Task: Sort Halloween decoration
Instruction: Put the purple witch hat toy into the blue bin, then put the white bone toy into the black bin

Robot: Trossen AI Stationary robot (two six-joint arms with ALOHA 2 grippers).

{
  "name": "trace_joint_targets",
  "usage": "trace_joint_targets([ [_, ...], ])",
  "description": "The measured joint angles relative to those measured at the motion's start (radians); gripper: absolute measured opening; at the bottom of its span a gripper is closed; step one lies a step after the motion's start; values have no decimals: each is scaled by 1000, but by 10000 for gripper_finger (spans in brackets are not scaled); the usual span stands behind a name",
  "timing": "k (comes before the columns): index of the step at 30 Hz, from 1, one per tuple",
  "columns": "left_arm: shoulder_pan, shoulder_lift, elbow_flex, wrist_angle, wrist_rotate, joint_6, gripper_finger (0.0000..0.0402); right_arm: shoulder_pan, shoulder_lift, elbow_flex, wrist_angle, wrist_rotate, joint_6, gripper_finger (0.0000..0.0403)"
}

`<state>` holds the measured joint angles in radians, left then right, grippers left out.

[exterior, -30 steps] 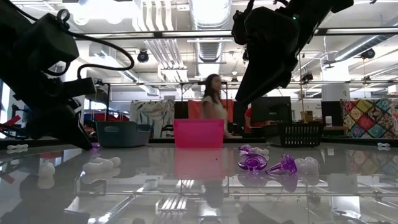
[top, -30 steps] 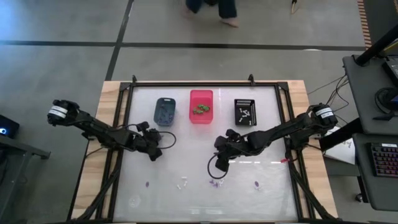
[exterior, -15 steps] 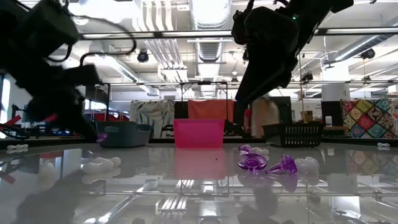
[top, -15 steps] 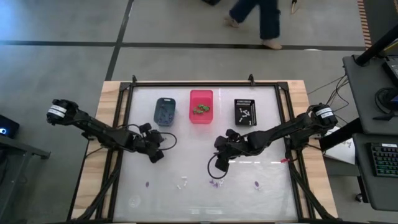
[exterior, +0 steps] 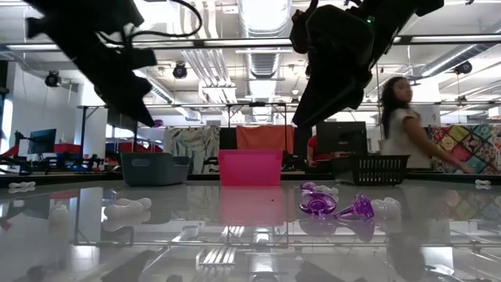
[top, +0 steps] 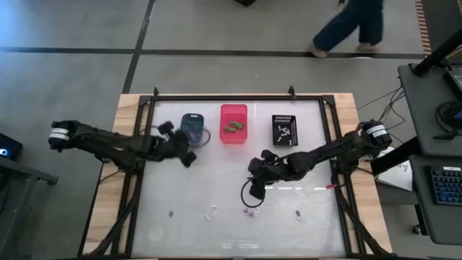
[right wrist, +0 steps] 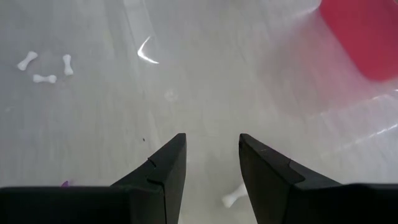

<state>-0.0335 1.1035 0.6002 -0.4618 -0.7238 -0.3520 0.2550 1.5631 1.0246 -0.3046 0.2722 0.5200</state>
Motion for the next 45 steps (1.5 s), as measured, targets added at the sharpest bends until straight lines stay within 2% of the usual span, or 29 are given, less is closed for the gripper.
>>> trace_joint_targets([
  [7,256,32,32,9,180,132,0,0,0,0,3,0,-8,137],
  [13,372,61,41,68,290,242,0,0,0,0,3,0,-8,137],
  [17,404,70,37,112,296,254,9,0,0,0,3,0,-7,137],
  [26,403,65,41,111,297,282,76,0,0,0,3,-6,67,137],
  [31,380,54,41,111,297,268,95,0,0,0,2,-67,150,137],
  [36,307,30,40,141,297,262,98,0,0,0,-14,-144,285,137],
  [41,200,15,39,216,297,264,98,-1,0,0,-70,-167,435,137],
  [45,114,11,39,286,292,292,98,-6,0,11,-103,-176,485,137],
])
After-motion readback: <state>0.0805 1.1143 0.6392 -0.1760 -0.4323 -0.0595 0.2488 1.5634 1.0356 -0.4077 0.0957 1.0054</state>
